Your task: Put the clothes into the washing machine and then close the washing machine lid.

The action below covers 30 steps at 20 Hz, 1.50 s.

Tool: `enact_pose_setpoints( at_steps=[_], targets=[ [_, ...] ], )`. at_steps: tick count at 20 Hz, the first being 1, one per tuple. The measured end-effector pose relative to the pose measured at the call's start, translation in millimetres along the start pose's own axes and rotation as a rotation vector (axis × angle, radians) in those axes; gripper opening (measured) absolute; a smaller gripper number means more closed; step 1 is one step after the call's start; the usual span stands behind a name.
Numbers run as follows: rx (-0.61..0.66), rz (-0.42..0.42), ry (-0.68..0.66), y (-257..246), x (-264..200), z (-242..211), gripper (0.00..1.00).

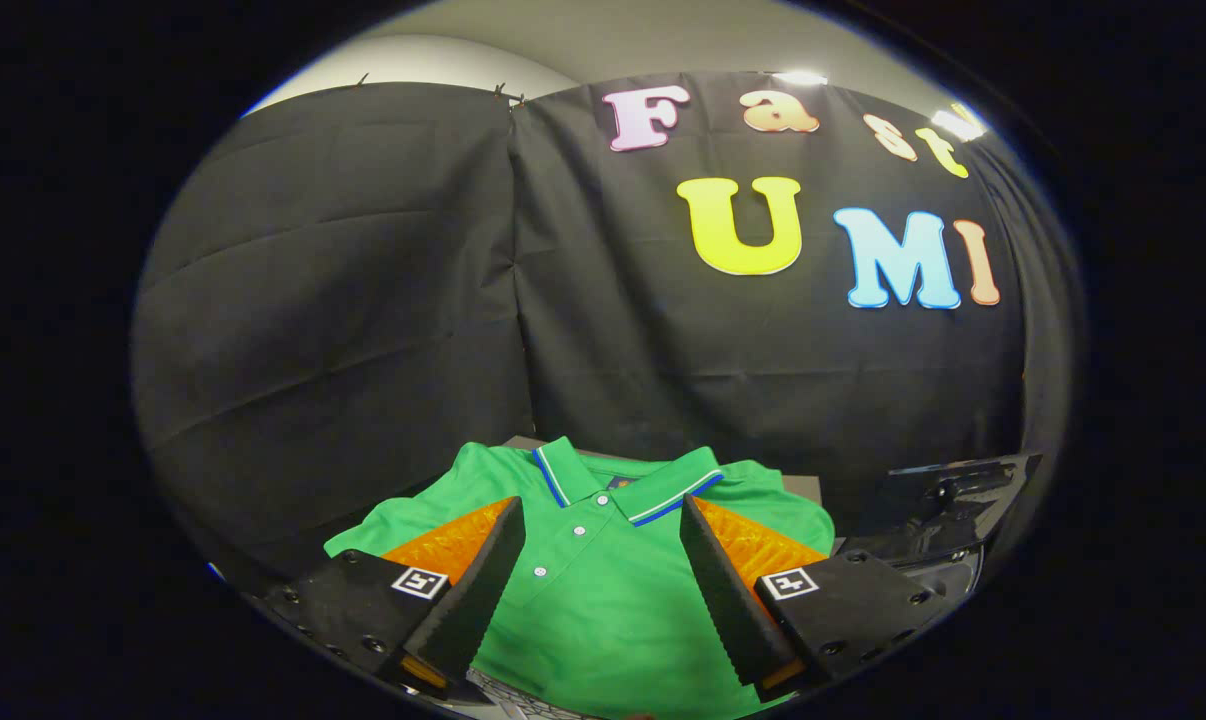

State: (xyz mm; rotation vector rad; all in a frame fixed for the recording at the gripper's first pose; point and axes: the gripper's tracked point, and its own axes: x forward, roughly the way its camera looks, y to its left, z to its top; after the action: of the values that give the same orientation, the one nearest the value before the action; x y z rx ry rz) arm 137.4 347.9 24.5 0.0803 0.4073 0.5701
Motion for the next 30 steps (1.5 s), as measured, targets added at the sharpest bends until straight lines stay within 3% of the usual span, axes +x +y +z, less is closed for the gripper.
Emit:
enact_pose_setpoints(
  at_steps=[19, 25, 27, 30],
  targets=[
    [0.051, 0.028, 0.365, 38, 64, -61, 0.96],
    [0.009, -0.006, 0.371, 33, 67, -63, 0.96],
    [-0.031, -0.023, 0.369, 31, 69, -65, 0.84],
    [-0.089, -0.034, 0.358, 32, 70, -66, 0.74]
  ],
)
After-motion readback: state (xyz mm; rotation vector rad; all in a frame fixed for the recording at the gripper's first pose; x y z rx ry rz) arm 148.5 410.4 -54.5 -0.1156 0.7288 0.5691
